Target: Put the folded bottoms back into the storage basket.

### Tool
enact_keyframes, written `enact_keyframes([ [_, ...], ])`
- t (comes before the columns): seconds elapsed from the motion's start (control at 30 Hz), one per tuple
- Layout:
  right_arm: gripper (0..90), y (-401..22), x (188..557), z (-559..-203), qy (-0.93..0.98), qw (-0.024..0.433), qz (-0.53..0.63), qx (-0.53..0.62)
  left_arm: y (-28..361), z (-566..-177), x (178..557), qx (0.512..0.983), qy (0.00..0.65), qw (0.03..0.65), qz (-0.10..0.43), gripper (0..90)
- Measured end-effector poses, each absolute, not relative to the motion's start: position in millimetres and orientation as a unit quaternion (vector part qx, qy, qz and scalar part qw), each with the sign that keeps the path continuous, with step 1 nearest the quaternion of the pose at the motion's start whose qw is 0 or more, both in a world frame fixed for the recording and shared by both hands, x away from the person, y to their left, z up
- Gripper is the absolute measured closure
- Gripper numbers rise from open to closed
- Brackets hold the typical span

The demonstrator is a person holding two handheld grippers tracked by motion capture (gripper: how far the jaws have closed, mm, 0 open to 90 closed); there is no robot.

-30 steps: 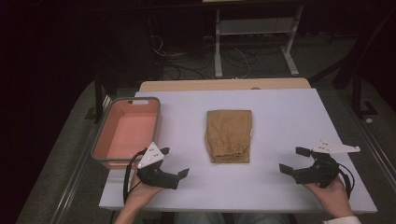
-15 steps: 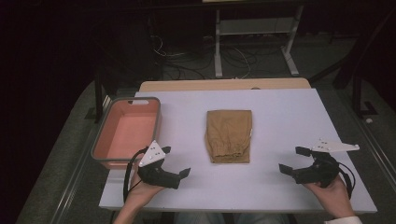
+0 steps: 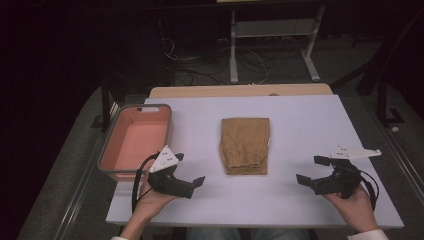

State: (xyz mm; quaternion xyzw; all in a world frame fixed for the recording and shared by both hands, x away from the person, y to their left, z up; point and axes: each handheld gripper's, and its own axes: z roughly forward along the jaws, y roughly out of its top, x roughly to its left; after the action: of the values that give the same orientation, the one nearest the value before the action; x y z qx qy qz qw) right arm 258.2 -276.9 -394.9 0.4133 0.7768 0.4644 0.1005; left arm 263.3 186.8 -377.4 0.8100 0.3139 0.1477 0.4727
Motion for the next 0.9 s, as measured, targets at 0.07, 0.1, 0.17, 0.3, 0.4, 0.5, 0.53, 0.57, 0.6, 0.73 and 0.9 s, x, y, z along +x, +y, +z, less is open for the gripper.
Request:
enact_keyframes([
  [0.07,0.0,-276,259,-394,0.777,0.100,0.465,0.411,187,-376,264,0.810,0.314,0.473,0.147,0.0],
  [0.1,0.0,-274,260,-391,0.779,0.102,0.464,0.409,186,-374,266,0.809,0.315,0.474,0.146,0.0],
  [0.17,0.0,-273,262,-388,0.780,0.101,0.465,0.407,186,-371,268,0.810,0.315,0.474,0.144,0.0],
  [0.3,0.0,-269,266,-385,0.782,0.100,0.465,0.403,185,-364,272,0.809,0.314,0.475,0.145,0.0],
  [0.4,0.0,-267,268,-385,0.783,0.098,0.465,0.401,184,-361,274,0.811,0.312,0.474,0.145,0.0],
  [0.5,0.0,-263,271,-385,0.785,0.095,0.463,0.401,182,-357,278,0.813,0.310,0.472,0.144,0.0],
  [0.53,0.0,-262,272,-385,0.786,0.095,0.462,0.400,182,-357,278,0.813,0.310,0.472,0.144,0.0],
  [0.57,0.0,-261,273,-386,0.786,0.093,0.462,0.400,181,-355,281,0.813,0.310,0.472,0.144,0.0],
  [0.6,0.0,-261,273,-386,0.786,0.093,0.462,0.400,181,-355,281,0.813,0.310,0.472,0.144,0.0],
  [0.73,0.0,-255,277,-387,0.790,0.089,0.459,0.398,178,-350,287,0.812,0.309,0.474,0.141,0.0],
  [0.9,0.0,-249,281,-384,0.793,0.088,0.457,0.393,174,-345,292,0.812,0.309,0.475,0.139,0.0],
])
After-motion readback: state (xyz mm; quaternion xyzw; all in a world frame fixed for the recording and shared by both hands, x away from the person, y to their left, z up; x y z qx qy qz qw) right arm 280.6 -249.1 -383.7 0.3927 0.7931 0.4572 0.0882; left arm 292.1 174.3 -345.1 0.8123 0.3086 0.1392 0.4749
